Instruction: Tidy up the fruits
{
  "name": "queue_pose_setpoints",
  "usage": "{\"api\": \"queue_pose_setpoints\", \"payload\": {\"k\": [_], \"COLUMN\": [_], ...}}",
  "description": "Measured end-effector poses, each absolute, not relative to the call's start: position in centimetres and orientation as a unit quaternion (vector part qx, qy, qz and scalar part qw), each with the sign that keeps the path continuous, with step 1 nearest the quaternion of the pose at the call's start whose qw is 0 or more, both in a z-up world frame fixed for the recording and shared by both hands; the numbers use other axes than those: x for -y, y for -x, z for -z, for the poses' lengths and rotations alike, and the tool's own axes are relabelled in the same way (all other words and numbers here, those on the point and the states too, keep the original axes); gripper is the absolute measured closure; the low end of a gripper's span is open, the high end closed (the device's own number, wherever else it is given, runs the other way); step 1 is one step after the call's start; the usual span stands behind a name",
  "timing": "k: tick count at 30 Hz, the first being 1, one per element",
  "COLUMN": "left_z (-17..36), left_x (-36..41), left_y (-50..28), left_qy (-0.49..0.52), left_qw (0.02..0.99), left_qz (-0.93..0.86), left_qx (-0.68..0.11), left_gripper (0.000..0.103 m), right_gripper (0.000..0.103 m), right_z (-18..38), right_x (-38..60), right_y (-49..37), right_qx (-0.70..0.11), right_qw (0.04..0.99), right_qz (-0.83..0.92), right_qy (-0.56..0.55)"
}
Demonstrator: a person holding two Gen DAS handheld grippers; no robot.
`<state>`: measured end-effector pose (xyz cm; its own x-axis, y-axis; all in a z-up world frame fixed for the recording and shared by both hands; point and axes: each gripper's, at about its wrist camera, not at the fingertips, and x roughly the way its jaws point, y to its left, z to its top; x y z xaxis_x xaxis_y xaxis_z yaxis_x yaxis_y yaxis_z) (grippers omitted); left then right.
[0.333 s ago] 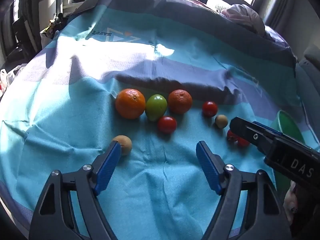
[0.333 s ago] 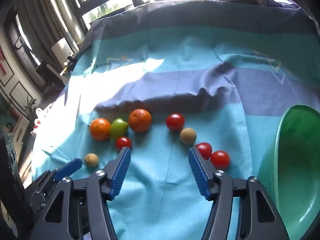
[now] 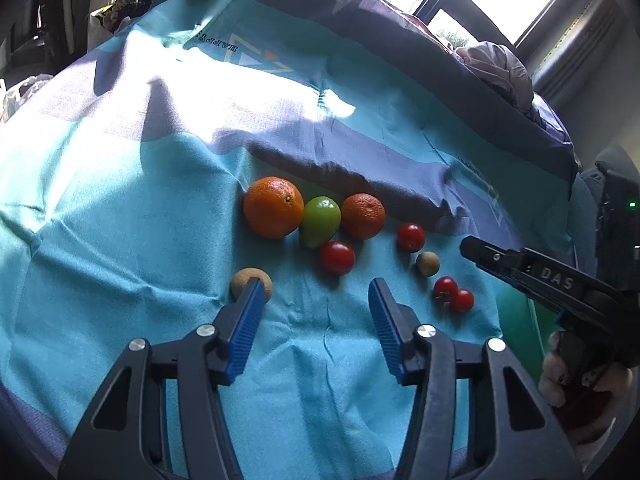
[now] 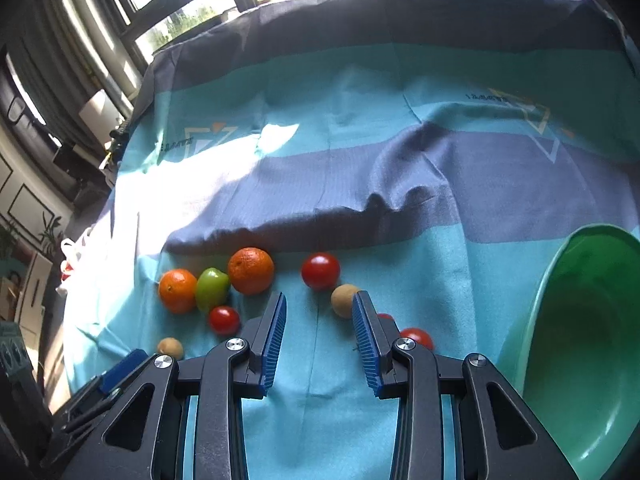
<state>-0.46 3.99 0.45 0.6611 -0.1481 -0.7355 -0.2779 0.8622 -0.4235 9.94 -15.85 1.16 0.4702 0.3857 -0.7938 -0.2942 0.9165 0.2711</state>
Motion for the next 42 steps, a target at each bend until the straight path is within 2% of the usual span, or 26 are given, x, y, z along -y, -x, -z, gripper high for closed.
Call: {"api": "queue_pose_setpoints", "payload": {"k": [4,9,17,27,28,33,36,42], "left_z": [-0.7,-1.2,0.2,1.3,1.5,1.7,2.8,3.2], "left_x": [-5.5,-5.5,-5.1,-4.5,-4.5,-4.1,-4.0,-4.2], "left_y": [0.4,-0.5,-0.6,-1.6,-1.7,-2.2,-2.7,-2.7], "left_qy": [0.284,0.284,0.293,0.25,0.247,0.226,0.229,0.235], "left_qw": [0.86,0.859,0.836,0.827,0.825,0.83,0.815,0.816], "left_qz": [-0.035,-0.039,-0.097,-0.127,-0.13,-0.141,-0.131,-0.145], "left_qx": [-0.423,-0.425,-0.454,-0.487,-0.491,-0.489,-0.516,-0.508], "left_gripper": [0.061,0.061,0.063,0.063,0.064,0.067,0.077,0.075], "right_gripper": [0.069,0.069,0.069,0.07,0.073,0.074,0.074,0.074], "right_z": [0.4,1.7,2.8,4.0,4.1,4.2,4.3,3.4], "right_x": [14.9,15.0,15.4,14.9,14.8,15.1,15.2,15.9], "right_y": [-11.8,-12.7,-13.3,-13.9,-14.0,-14.3,-14.4,-13.5], "right_qx": [-0.509,-0.525,-0.518,-0.519,-0.519,-0.521,-0.518,-0.508], "right_qw": [0.839,0.828,0.829,0.831,0.831,0.828,0.829,0.831], "right_qz": [-0.189,-0.195,-0.208,-0.198,-0.198,-0.205,-0.207,-0.221], "right_qy": [-0.022,-0.022,-0.024,-0.012,-0.011,-0.026,-0.03,-0.042]}}
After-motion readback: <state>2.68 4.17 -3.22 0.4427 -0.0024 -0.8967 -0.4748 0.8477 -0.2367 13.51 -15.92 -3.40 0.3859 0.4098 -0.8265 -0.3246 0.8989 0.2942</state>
